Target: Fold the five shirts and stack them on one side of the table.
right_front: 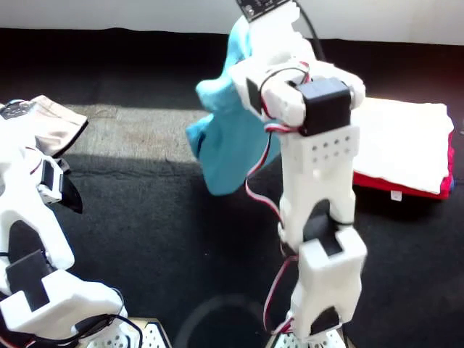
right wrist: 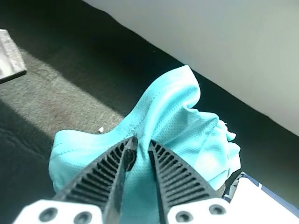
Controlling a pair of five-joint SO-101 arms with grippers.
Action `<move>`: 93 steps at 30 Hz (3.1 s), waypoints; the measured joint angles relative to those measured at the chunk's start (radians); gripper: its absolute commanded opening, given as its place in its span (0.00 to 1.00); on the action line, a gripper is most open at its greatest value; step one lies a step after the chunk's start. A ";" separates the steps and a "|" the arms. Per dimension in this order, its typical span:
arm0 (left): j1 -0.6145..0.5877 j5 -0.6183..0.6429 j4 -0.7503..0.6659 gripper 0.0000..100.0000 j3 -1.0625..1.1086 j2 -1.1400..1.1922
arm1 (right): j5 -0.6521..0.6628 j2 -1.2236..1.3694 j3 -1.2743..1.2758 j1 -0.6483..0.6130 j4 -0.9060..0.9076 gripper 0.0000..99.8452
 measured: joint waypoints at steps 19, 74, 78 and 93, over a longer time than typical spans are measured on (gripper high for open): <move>0.000 0.000 0.000 0.22 0.000 0.000 | -0.091 -0.548 1.844 0.009 -0.494 0.01; 0.000 -0.003 0.000 0.22 0.000 0.000 | 0.130 -0.278 1.585 0.107 -0.233 0.01; 0.000 -0.003 0.000 0.22 0.000 0.000 | 0.132 -0.305 1.585 0.193 -0.233 0.01; 0.000 -0.003 0.000 0.22 0.000 0.000 | 0.138 -0.839 1.639 0.489 -0.015 0.01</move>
